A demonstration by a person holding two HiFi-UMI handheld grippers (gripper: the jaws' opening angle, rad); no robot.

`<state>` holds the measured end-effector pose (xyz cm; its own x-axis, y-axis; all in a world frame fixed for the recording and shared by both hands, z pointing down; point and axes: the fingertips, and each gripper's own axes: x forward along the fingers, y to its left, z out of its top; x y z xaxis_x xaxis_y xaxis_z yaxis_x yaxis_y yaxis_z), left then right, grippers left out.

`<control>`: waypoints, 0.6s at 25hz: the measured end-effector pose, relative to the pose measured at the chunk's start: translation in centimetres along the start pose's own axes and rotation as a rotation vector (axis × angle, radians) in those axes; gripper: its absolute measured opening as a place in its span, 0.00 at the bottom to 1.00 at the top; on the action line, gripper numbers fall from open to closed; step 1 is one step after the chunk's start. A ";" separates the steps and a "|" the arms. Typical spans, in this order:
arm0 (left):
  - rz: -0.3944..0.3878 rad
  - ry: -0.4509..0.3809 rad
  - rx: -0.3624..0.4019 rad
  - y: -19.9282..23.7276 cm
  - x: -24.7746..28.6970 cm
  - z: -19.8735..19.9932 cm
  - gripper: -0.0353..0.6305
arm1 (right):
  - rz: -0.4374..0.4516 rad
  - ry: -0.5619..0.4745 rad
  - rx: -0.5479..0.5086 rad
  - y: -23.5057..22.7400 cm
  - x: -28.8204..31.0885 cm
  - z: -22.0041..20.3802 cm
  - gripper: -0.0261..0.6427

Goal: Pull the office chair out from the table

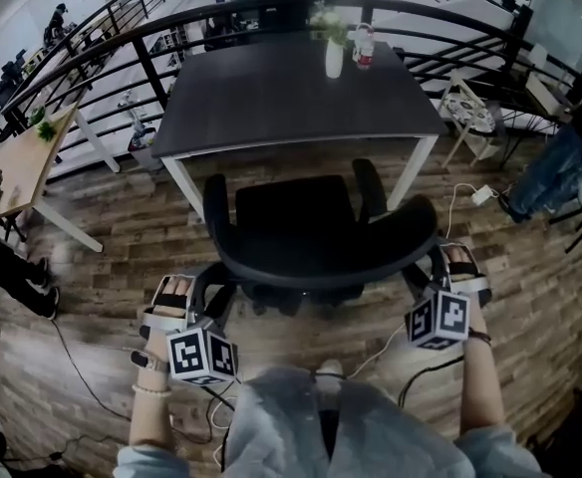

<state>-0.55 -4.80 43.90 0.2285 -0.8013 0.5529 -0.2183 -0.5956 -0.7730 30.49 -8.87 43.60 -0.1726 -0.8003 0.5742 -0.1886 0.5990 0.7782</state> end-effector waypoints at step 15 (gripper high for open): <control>0.127 -0.215 -0.397 2.5 -5.2 5.7 0.07 | 0.008 -0.301 0.389 -0.1 -5.4 7.2 0.09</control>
<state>3.14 -1.84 37.36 0.3587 -0.8644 0.3523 -0.5936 -0.5025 -0.6286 24.48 -4.46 38.56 -0.4361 -0.7872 0.4360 -0.5238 0.6161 0.5883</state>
